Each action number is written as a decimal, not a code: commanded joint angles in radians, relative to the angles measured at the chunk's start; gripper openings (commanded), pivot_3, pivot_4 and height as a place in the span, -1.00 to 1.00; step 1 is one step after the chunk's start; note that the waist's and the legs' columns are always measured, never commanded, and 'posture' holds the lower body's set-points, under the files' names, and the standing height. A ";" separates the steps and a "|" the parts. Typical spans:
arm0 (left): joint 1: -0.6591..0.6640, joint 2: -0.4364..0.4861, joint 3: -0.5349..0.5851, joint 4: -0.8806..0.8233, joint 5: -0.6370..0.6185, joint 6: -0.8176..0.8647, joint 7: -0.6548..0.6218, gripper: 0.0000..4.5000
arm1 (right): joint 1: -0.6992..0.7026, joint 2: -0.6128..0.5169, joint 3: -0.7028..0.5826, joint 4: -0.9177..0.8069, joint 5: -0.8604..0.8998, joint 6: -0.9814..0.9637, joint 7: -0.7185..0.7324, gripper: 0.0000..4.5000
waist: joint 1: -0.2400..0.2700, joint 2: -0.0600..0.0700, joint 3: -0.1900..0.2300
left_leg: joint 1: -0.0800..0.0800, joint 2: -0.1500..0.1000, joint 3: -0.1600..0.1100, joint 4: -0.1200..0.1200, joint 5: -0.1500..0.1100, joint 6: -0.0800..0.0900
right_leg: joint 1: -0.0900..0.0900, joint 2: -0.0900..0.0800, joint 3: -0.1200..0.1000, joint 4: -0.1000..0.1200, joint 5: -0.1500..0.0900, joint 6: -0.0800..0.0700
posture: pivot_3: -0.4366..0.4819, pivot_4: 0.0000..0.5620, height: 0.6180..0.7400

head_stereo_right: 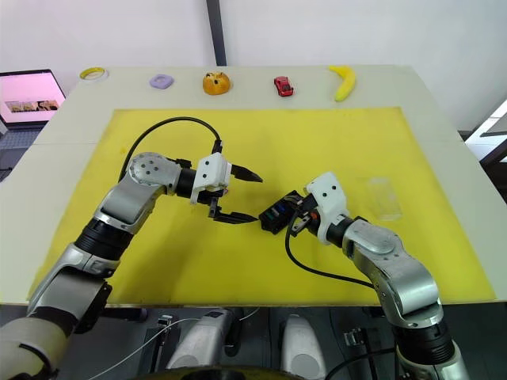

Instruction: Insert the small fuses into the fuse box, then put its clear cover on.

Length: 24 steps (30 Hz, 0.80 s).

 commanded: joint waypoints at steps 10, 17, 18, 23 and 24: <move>0.004 -0.003 0.030 -0.015 -0.001 -0.018 0.017 1.00 | 0.002 0.021 -0.026 -0.003 0.029 0.007 0.001 -0.99 | -0.001 0.000 0.000 | 0.000 0.000 0.000 0.000 0.000 0.000 | 0.000 0.000 0.000 0.000 0.000 0.000 | -0.05 -0.47 0.92; 0.067 0.024 0.112 -0.075 -0.045 0.047 0.082 1.00 | 0.032 0.012 -0.115 -0.100 0.077 -0.061 0.039 -0.99 | -0.001 0.000 0.000 | -0.001 0.000 0.000 -0.001 0.000 0.000 | -0.001 0.000 0.000 0.000 0.000 0.000 | -0.05 -0.47 0.92; 0.086 0.036 0.133 -0.095 -0.053 0.064 0.094 1.00 | 0.047 -0.006 -0.143 -0.117 0.091 -0.062 0.053 -0.99 | -0.001 0.000 0.000 | -0.001 0.000 0.000 -0.001 0.000 0.000 | -0.002 0.000 0.000 0.000 0.000 0.000 | -0.05 -0.47 0.92; 0.226 0.137 0.256 -0.234 -0.122 0.189 0.133 1.00 | 0.190 -0.149 -0.384 -0.188 0.193 -0.040 0.179 -0.99 | 0.001 0.000 0.000 | -0.001 0.000 0.000 -0.001 0.000 0.000 | -0.001 -0.001 0.000 0.000 0.000 0.000 | -0.05 -0.47 0.92; 0.254 0.159 0.280 -0.258 -0.139 0.212 0.138 1.00 | 0.224 -0.177 -0.433 -0.193 0.211 -0.040 0.207 -0.88 | 0.001 0.001 0.000 | -0.001 0.000 0.000 -0.001 0.000 0.000 | -0.001 -0.001 0.000 0.000 0.000 0.000 | -0.05 -0.47 0.92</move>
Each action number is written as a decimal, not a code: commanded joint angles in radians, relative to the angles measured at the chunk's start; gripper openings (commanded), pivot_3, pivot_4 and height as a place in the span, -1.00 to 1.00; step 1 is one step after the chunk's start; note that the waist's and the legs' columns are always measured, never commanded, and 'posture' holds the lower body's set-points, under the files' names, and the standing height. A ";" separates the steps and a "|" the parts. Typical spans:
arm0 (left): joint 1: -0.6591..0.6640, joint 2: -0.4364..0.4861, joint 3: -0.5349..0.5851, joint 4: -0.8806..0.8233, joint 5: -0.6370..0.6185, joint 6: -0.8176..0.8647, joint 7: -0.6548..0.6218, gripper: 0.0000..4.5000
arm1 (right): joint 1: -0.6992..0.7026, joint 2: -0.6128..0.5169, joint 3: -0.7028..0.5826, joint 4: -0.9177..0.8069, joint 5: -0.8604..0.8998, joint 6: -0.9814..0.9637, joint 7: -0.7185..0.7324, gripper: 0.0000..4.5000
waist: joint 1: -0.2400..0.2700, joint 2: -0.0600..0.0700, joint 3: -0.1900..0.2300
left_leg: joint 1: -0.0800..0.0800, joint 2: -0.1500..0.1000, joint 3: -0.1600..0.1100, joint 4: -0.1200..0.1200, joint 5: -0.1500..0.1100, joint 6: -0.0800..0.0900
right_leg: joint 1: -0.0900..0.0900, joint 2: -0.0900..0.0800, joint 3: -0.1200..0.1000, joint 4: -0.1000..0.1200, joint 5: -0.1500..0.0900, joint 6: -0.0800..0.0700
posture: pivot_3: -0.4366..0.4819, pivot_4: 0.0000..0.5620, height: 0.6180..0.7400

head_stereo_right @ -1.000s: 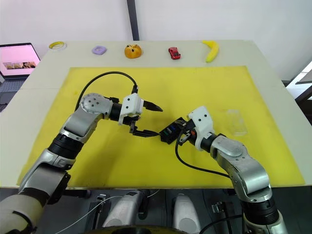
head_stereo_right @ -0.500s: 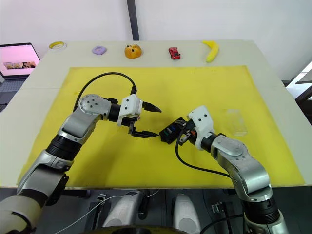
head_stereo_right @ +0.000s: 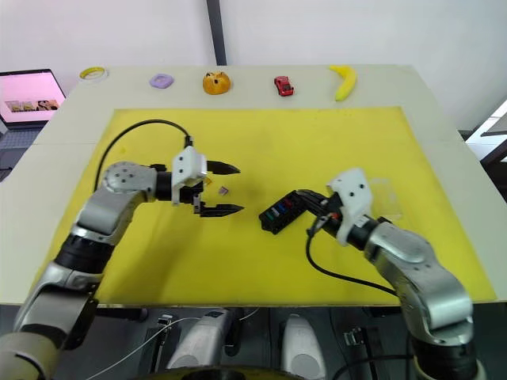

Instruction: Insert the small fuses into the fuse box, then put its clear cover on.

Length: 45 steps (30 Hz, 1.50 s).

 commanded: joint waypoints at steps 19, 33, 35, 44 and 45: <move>0.579 0.406 0.651 0.103 -0.138 0.177 0.064 1.00 | 0.608 -0.267 -0.878 0.401 -0.031 -0.220 0.565 0.99 | 0.014 0.002 -0.001 | 0.002 0.002 0.001 -0.008 -0.003 -0.003 | 0.002 -0.001 0.001 -0.011 -0.005 -0.009 | -0.05 -0.47 0.92; 0.515 0.320 0.657 -0.197 -0.428 0.541 0.180 1.00 | 0.432 -0.288 -0.761 0.184 0.137 -0.037 0.448 0.99 | 0.021 0.004 -0.002 | 0.001 0.002 0.002 -0.010 -0.003 -0.003 | 0.002 -0.002 0.001 -0.015 -0.004 -0.009 | -0.05 -0.47 0.92; 0.499 0.253 0.672 -0.303 -0.560 0.669 0.276 1.00 | 0.377 -0.287 -0.710 0.084 0.227 0.031 0.391 0.99 | 0.021 0.004 -0.002 | 0.001 0.002 0.002 -0.010 -0.001 0.000 | 0.002 -0.002 0.001 -0.015 -0.004 -0.008 | -0.05 -0.47 0.92; 0.443 0.027 0.679 -0.434 -1.100 0.947 0.829 1.00 | 0.110 -0.300 -0.428 -0.121 0.517 0.156 0.128 0.99 | 0.023 0.003 -0.002 | 0.002 0.002 0.002 -0.008 -0.001 0.000 | 0.003 -0.001 0.000 -0.013 -0.002 -0.004 | -0.05 -0.47 0.92; 0.443 0.026 0.674 -0.430 -1.148 0.947 0.878 1.00 | 0.097 -0.302 -0.415 -0.126 0.535 0.161 0.109 0.99 | 0.024 0.003 -0.002 | 0.002 0.002 0.002 -0.008 -0.001 0.000 | 0.003 -0.001 0.000 -0.013 -0.002 -0.004 | -0.05 -0.47 0.92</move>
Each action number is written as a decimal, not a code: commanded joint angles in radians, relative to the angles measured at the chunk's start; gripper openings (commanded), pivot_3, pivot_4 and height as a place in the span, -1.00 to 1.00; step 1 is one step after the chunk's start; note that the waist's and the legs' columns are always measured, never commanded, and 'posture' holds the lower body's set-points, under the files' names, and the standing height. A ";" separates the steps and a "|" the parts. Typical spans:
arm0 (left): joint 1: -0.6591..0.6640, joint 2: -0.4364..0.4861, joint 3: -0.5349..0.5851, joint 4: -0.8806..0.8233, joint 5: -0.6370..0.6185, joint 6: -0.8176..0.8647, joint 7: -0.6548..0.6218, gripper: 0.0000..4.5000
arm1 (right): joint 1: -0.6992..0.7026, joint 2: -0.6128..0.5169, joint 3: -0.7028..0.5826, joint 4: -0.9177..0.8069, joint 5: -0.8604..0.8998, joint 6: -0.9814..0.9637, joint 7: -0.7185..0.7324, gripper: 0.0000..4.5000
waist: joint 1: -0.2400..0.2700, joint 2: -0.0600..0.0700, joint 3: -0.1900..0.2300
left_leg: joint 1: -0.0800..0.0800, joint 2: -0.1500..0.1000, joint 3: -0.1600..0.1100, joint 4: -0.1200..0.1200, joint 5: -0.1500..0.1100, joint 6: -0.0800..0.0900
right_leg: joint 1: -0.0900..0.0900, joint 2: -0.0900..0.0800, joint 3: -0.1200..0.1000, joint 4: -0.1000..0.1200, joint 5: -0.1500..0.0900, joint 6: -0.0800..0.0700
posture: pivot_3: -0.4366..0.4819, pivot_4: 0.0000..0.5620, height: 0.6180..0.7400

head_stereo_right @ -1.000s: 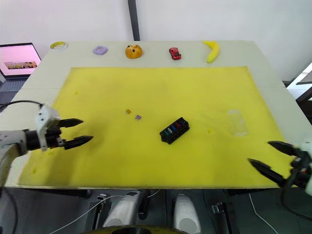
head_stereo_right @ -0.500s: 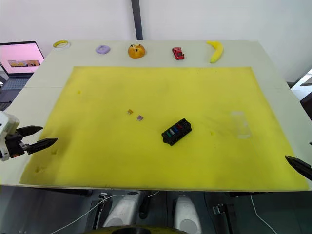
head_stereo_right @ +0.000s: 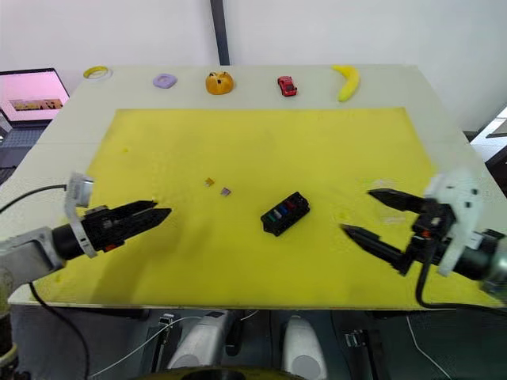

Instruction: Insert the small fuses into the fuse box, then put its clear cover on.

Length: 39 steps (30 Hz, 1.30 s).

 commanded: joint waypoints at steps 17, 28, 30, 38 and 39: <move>-0.034 -0.222 -0.327 0.016 -0.423 -0.301 0.687 1.00 | -0.132 0.026 0.354 -0.049 -0.049 -0.088 -0.151 0.99 | 0.000 -0.002 -0.001 | 0.001 -0.001 0.000 0.002 0.000 0.001 | 0.005 0.000 0.000 0.000 0.000 0.000 | -0.05 -0.47 0.92; -0.042 -0.285 -0.401 0.090 -0.369 -0.364 0.669 1.00 | -0.154 0.034 0.398 -0.057 -0.059 -0.084 -0.209 0.99 | 0.000 -0.002 -0.001 | 0.001 -0.001 0.000 0.002 0.000 0.001 | 0.005 0.000 0.000 0.000 0.000 0.000 | -0.05 -0.47 0.92; -0.044 -0.296 -0.402 0.107 -0.353 -0.372 0.659 1.00 | -0.155 0.032 0.400 -0.062 -0.054 -0.082 -0.217 0.99 | 0.000 -0.002 -0.001 | 0.001 -0.001 0.000 0.002 0.000 0.001 | 0.005 0.000 0.000 0.000 0.000 0.000 | -0.05 -0.47 0.92; -0.063 -0.345 -0.410 0.146 -0.310 -0.395 0.628 1.00 | -0.156 0.023 0.396 -0.073 -0.035 -0.071 -0.239 0.99 | 0.001 -0.002 -0.001 | 0.001 -0.001 0.000 0.002 0.000 0.001 | 0.005 0.000 0.000 0.000 0.000 0.000 | -0.05 -0.47 0.92; -0.066 -0.350 -0.410 0.150 -0.303 -0.396 0.626 1.00 | -0.156 0.022 0.395 -0.074 -0.033 -0.070 -0.241 0.99 | 0.001 -0.002 -0.001 | 0.001 -0.001 0.000 0.002 0.000 0.001 | 0.006 0.000 0.000 0.000 0.000 0.000 | -0.05 -0.47 0.92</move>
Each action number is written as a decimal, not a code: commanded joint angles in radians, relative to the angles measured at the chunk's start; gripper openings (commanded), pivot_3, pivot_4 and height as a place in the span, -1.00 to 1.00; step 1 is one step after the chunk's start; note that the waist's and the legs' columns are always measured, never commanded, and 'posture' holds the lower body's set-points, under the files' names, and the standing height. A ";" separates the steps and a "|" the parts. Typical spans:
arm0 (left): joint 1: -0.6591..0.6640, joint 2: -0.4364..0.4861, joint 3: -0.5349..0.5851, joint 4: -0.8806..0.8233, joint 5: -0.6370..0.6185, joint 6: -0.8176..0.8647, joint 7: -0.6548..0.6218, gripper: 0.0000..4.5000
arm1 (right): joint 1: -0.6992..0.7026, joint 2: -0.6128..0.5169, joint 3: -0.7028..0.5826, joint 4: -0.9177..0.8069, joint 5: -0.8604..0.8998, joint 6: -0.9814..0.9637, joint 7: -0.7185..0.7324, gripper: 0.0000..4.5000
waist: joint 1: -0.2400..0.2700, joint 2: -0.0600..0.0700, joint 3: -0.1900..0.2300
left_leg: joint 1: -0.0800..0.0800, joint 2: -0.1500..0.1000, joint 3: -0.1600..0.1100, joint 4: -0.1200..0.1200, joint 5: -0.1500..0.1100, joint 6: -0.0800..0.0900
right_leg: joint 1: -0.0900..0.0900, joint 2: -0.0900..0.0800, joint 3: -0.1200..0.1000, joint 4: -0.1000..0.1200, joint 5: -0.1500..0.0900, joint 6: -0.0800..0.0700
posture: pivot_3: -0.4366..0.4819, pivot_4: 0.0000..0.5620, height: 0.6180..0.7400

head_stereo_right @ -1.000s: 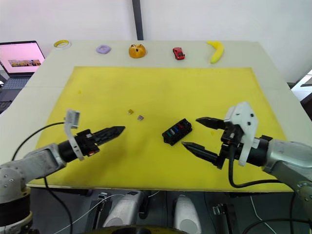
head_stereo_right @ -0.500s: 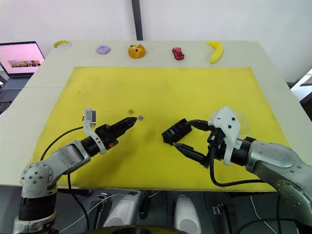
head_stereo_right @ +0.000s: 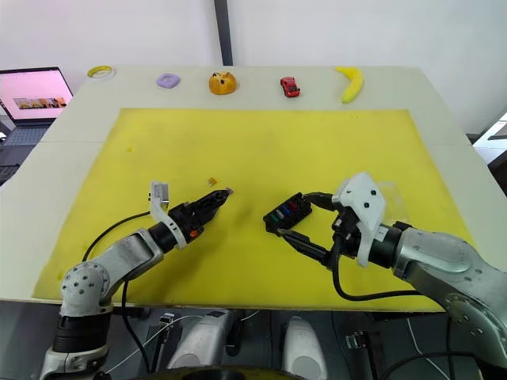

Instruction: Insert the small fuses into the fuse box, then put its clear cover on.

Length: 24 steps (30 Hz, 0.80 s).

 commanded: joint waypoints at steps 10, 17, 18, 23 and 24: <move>-0.077 -0.074 0.006 0.035 0.087 -0.029 0.019 1.00 | -0.026 -0.010 -0.007 -0.026 0.025 0.001 -0.032 0.99 | 0.000 0.000 0.000 | 0.000 0.000 0.000 0.000 0.000 0.000 | 0.000 0.000 0.000 0.000 0.000 0.000 | -0.05 -0.47 0.92; -0.091 -0.091 0.014 0.047 0.103 -0.024 0.090 1.00 | -0.023 -0.003 -0.004 -0.027 0.022 -0.002 -0.047 0.99 | 0.000 0.000 0.000 | 0.000 0.000 0.000 0.000 0.000 0.000 | 0.000 0.000 0.000 0.000 0.000 0.000 | -0.05 -0.47 0.92; -0.094 -0.095 0.018 0.051 0.096 -0.024 0.106 1.00 | -0.021 -0.002 -0.004 -0.028 0.022 -0.003 -0.050 0.99 | 0.000 0.000 0.000 | 0.000 0.000 0.000 0.000 0.000 0.000 | 0.000 0.000 0.000 0.000 0.000 0.000 | -0.05 -0.47 0.92; -0.104 -0.100 0.025 0.051 0.099 -0.025 0.134 1.00 | -0.011 -0.001 -0.009 -0.028 0.020 -0.006 -0.056 0.99 | 0.000 0.000 0.000 | 0.000 0.000 0.000 0.000 0.000 0.000 | 0.001 0.000 0.000 0.000 0.000 0.000 | -0.05 -0.47 0.92; -0.107 -0.102 0.025 0.052 0.099 -0.027 0.138 1.00 | -0.010 0.000 -0.010 -0.028 0.020 -0.006 -0.058 0.99 | 0.000 0.000 0.000 | 0.000 0.000 0.000 0.000 0.000 0.000 | 0.001 0.000 0.000 0.000 0.000 0.000 | -0.05 -0.47 0.92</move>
